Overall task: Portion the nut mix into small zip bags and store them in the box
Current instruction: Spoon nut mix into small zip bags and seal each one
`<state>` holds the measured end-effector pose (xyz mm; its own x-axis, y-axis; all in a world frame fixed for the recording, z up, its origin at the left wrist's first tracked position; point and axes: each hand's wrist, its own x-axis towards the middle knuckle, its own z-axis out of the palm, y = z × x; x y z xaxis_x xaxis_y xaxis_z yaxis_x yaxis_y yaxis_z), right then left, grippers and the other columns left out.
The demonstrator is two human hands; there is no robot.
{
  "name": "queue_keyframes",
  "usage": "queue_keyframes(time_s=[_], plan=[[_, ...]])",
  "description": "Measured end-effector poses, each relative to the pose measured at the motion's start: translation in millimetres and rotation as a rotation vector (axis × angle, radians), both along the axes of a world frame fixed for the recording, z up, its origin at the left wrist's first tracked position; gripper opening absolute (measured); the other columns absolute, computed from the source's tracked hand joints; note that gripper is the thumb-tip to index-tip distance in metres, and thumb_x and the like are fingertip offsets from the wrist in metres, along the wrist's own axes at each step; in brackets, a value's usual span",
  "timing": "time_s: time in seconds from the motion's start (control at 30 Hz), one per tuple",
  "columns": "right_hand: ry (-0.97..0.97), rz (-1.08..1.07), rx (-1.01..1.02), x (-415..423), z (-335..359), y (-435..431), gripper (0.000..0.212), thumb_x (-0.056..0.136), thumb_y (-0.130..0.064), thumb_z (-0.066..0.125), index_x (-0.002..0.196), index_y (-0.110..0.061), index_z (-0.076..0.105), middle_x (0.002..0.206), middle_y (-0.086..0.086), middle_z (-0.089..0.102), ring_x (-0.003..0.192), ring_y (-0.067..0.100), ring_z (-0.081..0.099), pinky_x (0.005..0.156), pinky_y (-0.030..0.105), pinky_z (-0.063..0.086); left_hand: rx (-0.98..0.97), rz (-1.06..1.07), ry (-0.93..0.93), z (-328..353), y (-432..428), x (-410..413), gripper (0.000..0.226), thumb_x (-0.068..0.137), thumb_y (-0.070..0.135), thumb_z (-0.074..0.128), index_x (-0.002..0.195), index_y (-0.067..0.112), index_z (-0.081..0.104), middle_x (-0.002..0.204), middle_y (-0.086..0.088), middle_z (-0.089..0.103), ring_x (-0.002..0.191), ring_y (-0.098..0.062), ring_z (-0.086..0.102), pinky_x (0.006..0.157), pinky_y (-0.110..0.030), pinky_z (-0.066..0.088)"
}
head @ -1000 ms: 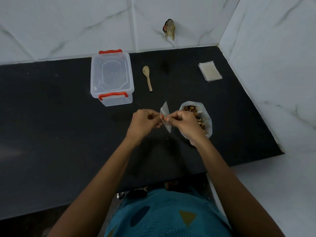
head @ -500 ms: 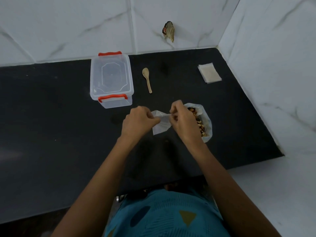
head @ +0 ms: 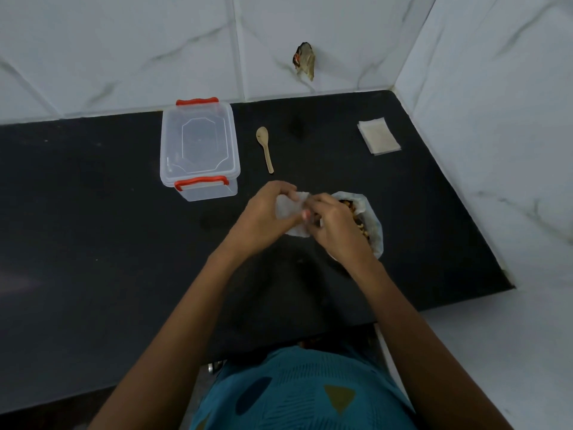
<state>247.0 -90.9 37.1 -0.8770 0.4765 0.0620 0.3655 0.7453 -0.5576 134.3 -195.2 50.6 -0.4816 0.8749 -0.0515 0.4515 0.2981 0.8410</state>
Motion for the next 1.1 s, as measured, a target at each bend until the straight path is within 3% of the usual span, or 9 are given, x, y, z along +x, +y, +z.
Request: queue_keyframes(time_s=[0.1,0.17,0.23,0.37,0.57,0.7,0.9,1.0,1.1], plan=[[-0.03,-0.004,-0.066,2.9,1.3,5.0,0.042,0.085,-0.005,0.06,0.126,-0.003,0.051,0.126,0.008,0.049,0.106,0.011,0.05,0.083,0.007,0.032,-0.144,-0.206,0.064,-12.4,-4.9,-1.2,0.096,0.067,0.024,0.08,0.14,0.024,0.019,0.148,0.001,0.024,0.137,-0.012,0.019,0.116,-0.035,0.011],[-0.001,0.017,-0.099,2.2,-0.1,4.7,0.045,0.083,-0.002,0.061,0.127,-0.003,0.05,0.122,0.008,0.05,0.096,0.005,0.049,0.079,0.003,0.035,-0.138,-0.198,0.247,-24.9,-2.7,3.0,0.107,0.066,0.028,0.08,0.146,0.018,0.009,0.155,-0.001,0.012,0.143,-0.015,0.002,0.115,-0.038,-0.007],[0.042,0.023,-0.182,1.3,-2.0,3.3,0.045,0.083,0.0,0.062,0.126,-0.004,0.052,0.117,0.006,0.05,0.089,0.002,0.051,0.079,0.004,0.041,-0.054,-0.151,0.359,-35.9,1.5,8.4,0.104,0.067,0.032,0.079,0.146,0.014,0.014,0.155,-0.004,0.015,0.142,-0.014,0.0,0.115,-0.04,-0.009],[0.075,-0.033,-0.344,2.6,1.3,1.7,0.023,0.086,0.003,0.057,0.106,-0.002,0.066,0.125,0.004,0.048,0.111,0.011,0.051,0.092,0.022,0.047,0.127,-0.068,0.403,-43.9,5.0,11.0,0.08,0.072,0.029,0.076,0.138,0.008,0.036,0.142,-0.012,0.041,0.137,-0.021,0.027,0.115,-0.043,0.003],[0.028,-0.021,-0.443,6.3,8.9,-0.3,0.019,0.089,0.003,0.05,0.1,0.0,0.066,0.134,0.002,0.038,0.114,0.001,0.036,0.086,0.008,0.04,0.206,-0.103,0.424,-48.4,7.5,13.7,0.068,0.074,0.042,0.056,0.132,0.009,0.041,0.132,-0.013,0.049,0.127,-0.016,0.035,0.112,-0.043,0.012],[-0.03,-0.005,-0.43,6.8,7.7,0.5,0.019,0.089,0.001,0.051,0.099,-0.004,0.066,0.132,0.001,0.039,0.115,0.003,0.038,0.084,0.009,0.037,0.231,-0.074,0.422,-55.3,6.1,17.7,0.058,0.076,0.038,0.056,0.125,0.008,0.048,0.126,-0.014,0.053,0.121,-0.013,0.039,0.11,-0.043,0.02],[0.161,-0.231,-0.472,4.8,7.4,0.7,0.017,0.084,0.001,0.06,0.087,-0.016,0.058,0.091,-0.007,0.059,0.076,-0.005,0.057,0.068,0.002,0.045,0.286,0.127,-0.063,-55.8,-0.9,20.5,0.041,0.076,0.02,0.071,0.112,0.025,0.052,0.111,0.019,0.053,0.108,0.001,0.052,0.103,-0.04,0.04],[0.172,-0.279,-0.439,2.9,6.3,2.6,0.02,0.083,0.001,0.061,0.088,-0.017,0.053,0.083,-0.011,0.054,0.076,-0.003,0.055,0.069,0.004,0.045,0.314,0.221,-0.228,-56.4,-4.1,18.2,0.043,0.076,0.009,0.072,0.109,0.027,0.053,0.11,0.015,0.056,0.109,0.001,0.053,0.093,-0.018,0.045],[0.149,-0.282,-0.449,0.2,4.5,5.8,0.02,0.083,-0.001,0.062,0.087,-0.018,0.053,0.084,-0.01,0.055,0.079,0.0,0.055,0.07,0.01,0.046,0.331,0.225,-0.262,-58.8,-5.8,12.6,0.044,0.074,0.006,0.072,0.112,0.02,0.053,0.112,0.014,0.056,0.109,0.003,0.053,0.091,-0.012,0.044]])
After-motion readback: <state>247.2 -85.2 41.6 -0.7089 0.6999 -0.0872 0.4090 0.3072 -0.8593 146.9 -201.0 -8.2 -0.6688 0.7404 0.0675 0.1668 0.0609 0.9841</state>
